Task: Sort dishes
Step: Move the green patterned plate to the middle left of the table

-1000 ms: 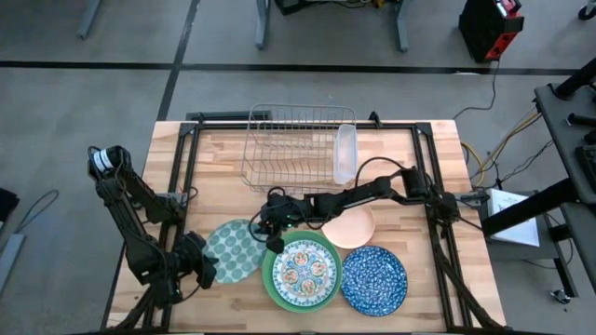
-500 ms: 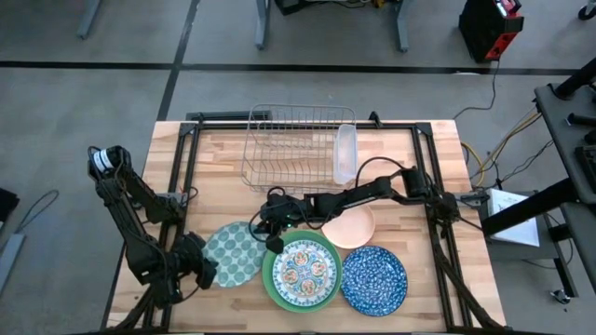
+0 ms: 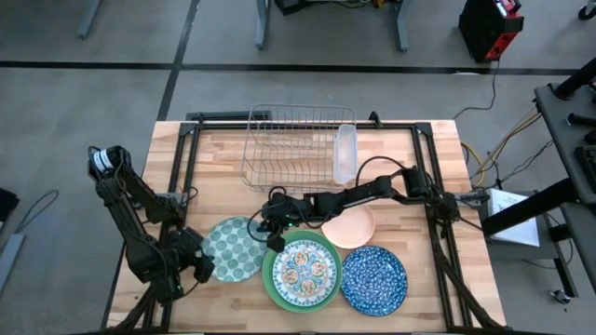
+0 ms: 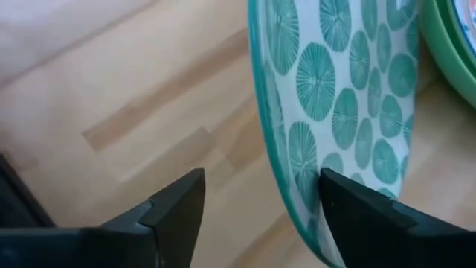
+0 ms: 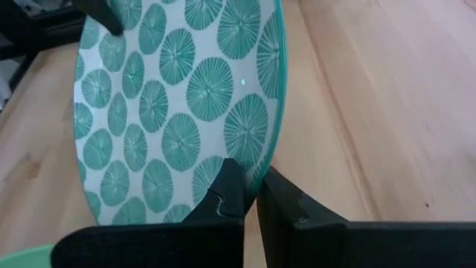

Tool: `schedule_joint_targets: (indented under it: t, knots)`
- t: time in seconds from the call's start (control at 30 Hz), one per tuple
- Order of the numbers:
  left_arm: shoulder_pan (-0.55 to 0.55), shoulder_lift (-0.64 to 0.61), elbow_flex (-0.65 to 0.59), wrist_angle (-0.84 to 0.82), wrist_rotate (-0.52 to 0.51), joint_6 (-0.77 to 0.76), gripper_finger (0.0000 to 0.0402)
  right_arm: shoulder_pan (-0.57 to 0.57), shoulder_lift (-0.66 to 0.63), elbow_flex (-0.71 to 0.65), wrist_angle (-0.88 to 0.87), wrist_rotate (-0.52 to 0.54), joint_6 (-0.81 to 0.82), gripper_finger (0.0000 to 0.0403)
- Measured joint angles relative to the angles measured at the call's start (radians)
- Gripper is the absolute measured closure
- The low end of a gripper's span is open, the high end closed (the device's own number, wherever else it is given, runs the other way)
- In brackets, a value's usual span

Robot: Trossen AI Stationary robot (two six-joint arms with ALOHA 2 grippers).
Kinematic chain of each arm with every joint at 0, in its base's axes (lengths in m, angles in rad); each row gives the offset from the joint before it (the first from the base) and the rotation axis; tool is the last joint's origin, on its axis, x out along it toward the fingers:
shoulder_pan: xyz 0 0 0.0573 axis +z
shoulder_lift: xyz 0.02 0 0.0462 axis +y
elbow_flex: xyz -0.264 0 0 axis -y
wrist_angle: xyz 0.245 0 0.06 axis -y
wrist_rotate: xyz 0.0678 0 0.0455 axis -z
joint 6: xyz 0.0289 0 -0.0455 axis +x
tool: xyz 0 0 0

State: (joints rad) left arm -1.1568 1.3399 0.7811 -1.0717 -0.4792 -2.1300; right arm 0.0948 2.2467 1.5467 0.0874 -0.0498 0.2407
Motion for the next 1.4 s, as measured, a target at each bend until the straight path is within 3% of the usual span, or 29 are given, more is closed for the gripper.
schedule_joint_targets:
  t: [0.57,1.1,1.4]
  knots:
    - [0.000,0.000,-0.004,-0.202,-0.057,0.027,0.0119,-0.008,-0.001,-0.001,-0.087,0.000,0.119,0.0402]
    - [0.000,0.000,-0.018,-0.319,-0.051,0.053,0.0117,-0.014,0.000,-0.003,-0.110,0.002,0.282,0.0401]
    - [0.000,0.000,-0.019,-0.326,-0.046,0.024,0.0117,-0.027,0.005,-0.005,-0.052,0.121,0.299,0.0373]
